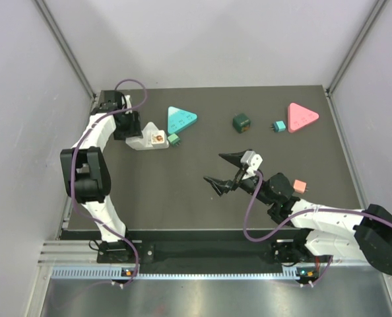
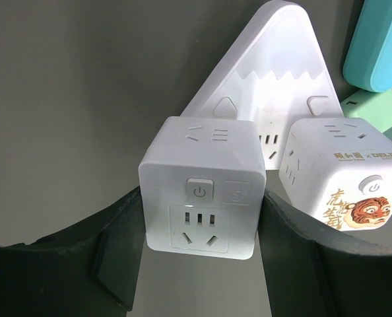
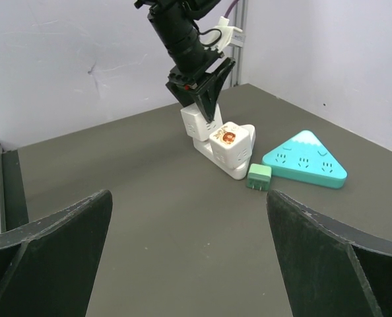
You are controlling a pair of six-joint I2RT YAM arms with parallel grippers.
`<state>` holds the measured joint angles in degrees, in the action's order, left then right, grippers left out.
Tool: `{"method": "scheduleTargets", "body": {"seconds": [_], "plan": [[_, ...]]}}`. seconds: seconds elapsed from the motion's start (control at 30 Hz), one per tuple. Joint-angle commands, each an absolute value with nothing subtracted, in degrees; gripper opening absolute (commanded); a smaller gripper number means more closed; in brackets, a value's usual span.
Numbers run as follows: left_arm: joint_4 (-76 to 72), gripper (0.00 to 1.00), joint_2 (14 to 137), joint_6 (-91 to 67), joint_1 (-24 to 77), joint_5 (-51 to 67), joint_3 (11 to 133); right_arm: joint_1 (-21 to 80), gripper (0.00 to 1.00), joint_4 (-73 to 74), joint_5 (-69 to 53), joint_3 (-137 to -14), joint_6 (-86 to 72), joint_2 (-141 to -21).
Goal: Insert the plug
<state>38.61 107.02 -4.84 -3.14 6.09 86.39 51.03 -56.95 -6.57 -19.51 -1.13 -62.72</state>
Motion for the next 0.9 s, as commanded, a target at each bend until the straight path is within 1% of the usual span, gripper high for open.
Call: {"method": "scheduleTargets", "body": {"seconds": [0.0, 0.23, 0.3, 0.4, 0.87], "plan": [[39.9, 0.0, 112.41, -5.71, -1.76, 1.59, 81.92, 50.45, 1.0, -58.45, -6.77, -21.27, -1.23, -62.93], [38.41, 0.0, 113.2, -7.29, -0.26, 0.44, 80.07, 50.27, 1.0, -58.45, -6.68, -20.92, -1.41, -62.58], [38.5, 0.0, 113.9, -7.56, -0.18, -2.19, 80.07, 50.19, 1.0, -58.45, -6.68, -20.92, -1.58, -62.32], [38.85, 0.0, 114.96, -7.82, -0.26, -2.55, 80.42, 50.1, 1.0, -58.53, -6.68, -20.74, -1.93, -62.23], [47.81, 0.0, 124.36, -7.38, 1.49, -4.84, 90.61, 49.48, 1.0, -59.59, -7.56, -20.21, -4.22, -62.75]]}}
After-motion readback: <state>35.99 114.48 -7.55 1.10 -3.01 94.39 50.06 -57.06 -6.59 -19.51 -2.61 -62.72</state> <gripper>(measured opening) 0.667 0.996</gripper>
